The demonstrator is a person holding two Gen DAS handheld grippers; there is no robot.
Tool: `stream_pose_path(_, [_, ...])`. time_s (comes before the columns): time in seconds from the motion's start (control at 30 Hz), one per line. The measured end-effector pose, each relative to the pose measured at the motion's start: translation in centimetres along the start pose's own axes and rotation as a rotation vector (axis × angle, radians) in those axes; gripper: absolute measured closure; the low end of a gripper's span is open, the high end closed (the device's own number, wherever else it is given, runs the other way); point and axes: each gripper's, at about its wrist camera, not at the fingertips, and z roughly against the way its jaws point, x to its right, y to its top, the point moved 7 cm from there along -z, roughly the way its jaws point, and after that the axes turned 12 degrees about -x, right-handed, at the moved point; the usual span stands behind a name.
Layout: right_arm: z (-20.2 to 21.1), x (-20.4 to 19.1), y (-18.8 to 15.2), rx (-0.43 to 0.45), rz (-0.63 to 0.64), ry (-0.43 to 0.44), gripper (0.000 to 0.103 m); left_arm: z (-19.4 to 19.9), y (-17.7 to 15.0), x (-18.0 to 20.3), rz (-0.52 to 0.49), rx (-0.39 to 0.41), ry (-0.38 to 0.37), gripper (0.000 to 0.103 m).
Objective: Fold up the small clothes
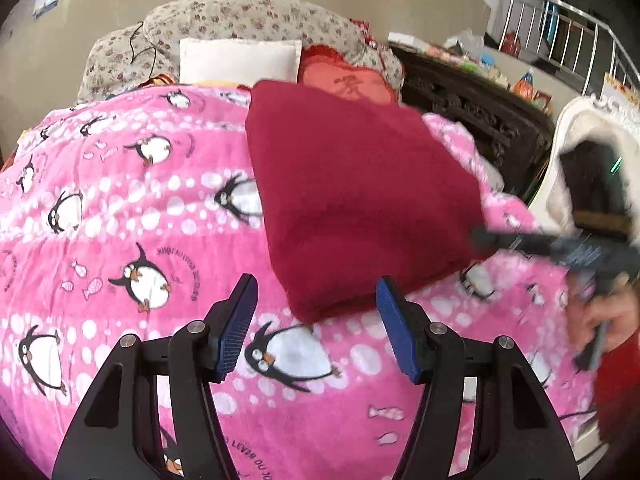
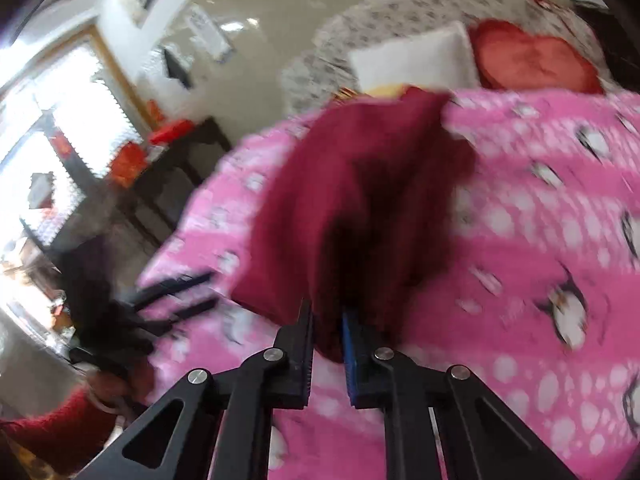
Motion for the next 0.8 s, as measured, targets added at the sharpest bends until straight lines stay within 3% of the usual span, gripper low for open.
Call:
stream_pose_path(0.07, [0.1,0.3,-0.1,0.005,-0.022,0.022,0.092,-0.1,0.7,0.1,0.03,0.005,-0.031,0.04])
stream_pose_path(0.13, [1.2,-0.6,0.3,0.027,0.014,-0.029,0.091,-0.3,1.3,0.4,0.052,0.005,-0.049,0.04])
stream_pose_path(0.17, [2.2,-1.2,0.5,0.048,0.027,-0.061,0.091,-0.5,1.5,0.6,0.06,0.009,-0.058,0.04])
stream_pose_path(0.27, [4.8,-3.2,1.5,0.119,0.043,-0.018,0.091,-0.8,2.2,1.0,0.068,0.009,-0.064,0.04])
stream_pose_path(0.4, [6.4,-5.9,4.1,0.216,0.124,-0.056,0.09,-0.8,4.3,1.5,0.1,0.045,-0.088,0.04])
stream_pose_path(0.53, [2.8,-5.2,7.5,0.149,0.156,-0.107,0.09,-1.8,5.7,1.8,0.105,0.054,-0.042,0.039])
stream_pose_path(0.63, [-0.2,-2.2,8.6,0.08,0.159,-0.235,0.093,-2.5,5.7,1.9,0.073,0.06,0.008,0.033])
stream_pose_path(0.73, [-0.5,0.7,8.5,0.096,0.1,-0.139,0.097,-4.0,5.3,1.5,0.052,0.028,0.047,0.026])
stream_pose_path(0.8, [-0.5,0.6,8.3,0.105,0.113,-0.142,0.097,-5.0,4.8,0.9,0.061,0.014,0.05,0.022])
